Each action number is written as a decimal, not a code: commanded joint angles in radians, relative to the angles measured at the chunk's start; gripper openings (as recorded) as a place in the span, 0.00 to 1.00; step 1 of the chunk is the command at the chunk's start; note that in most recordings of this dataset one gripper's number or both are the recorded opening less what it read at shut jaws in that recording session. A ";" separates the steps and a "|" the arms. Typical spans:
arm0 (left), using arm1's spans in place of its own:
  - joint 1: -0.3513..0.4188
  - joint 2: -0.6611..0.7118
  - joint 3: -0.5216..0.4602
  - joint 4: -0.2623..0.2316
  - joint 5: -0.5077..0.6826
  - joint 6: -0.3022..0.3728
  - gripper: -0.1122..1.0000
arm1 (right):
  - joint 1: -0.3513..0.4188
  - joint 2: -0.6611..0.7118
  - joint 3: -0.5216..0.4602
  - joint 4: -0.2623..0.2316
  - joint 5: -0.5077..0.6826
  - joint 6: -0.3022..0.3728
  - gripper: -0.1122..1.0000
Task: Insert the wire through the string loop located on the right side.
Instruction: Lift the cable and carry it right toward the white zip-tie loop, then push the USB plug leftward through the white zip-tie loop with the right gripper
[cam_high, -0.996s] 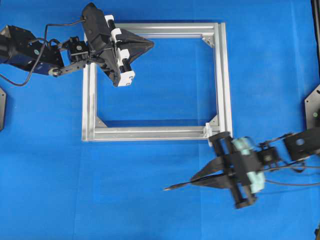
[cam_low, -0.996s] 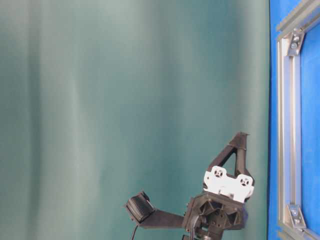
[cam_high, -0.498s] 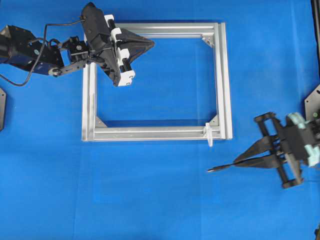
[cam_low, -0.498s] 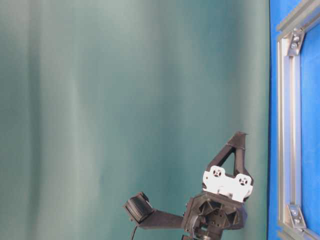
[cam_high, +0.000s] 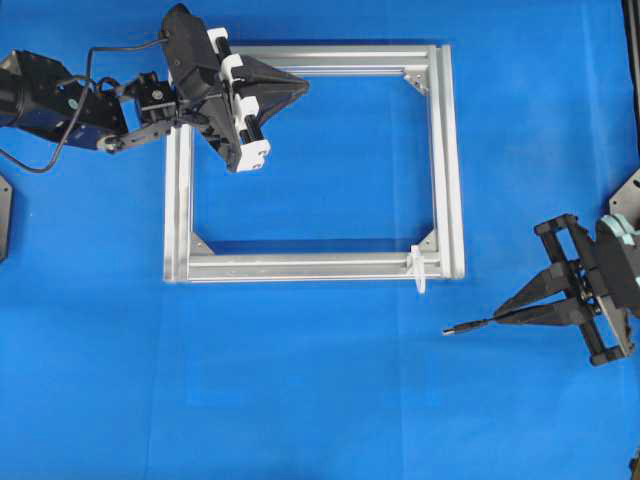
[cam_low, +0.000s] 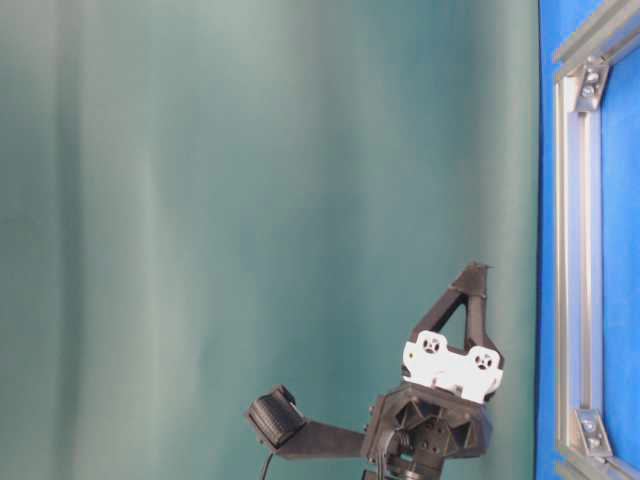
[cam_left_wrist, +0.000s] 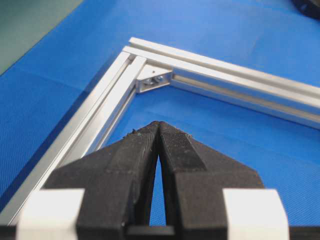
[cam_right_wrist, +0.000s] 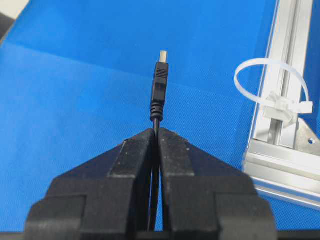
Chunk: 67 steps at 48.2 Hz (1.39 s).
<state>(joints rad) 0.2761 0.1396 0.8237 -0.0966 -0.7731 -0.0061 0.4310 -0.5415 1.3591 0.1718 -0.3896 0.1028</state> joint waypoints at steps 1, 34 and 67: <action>-0.003 -0.029 -0.018 0.002 -0.011 0.000 0.10 | 0.003 -0.003 -0.009 0.000 -0.005 -0.002 0.07; -0.011 -0.029 -0.020 0.002 -0.020 0.000 0.10 | -0.190 0.031 0.015 -0.002 -0.011 -0.008 0.07; -0.015 -0.029 -0.021 0.002 -0.020 0.000 0.10 | -0.201 0.048 0.014 -0.003 -0.035 -0.009 0.07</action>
<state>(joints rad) 0.2638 0.1396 0.8207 -0.0982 -0.7823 -0.0061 0.2332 -0.4924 1.3837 0.1718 -0.4126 0.0951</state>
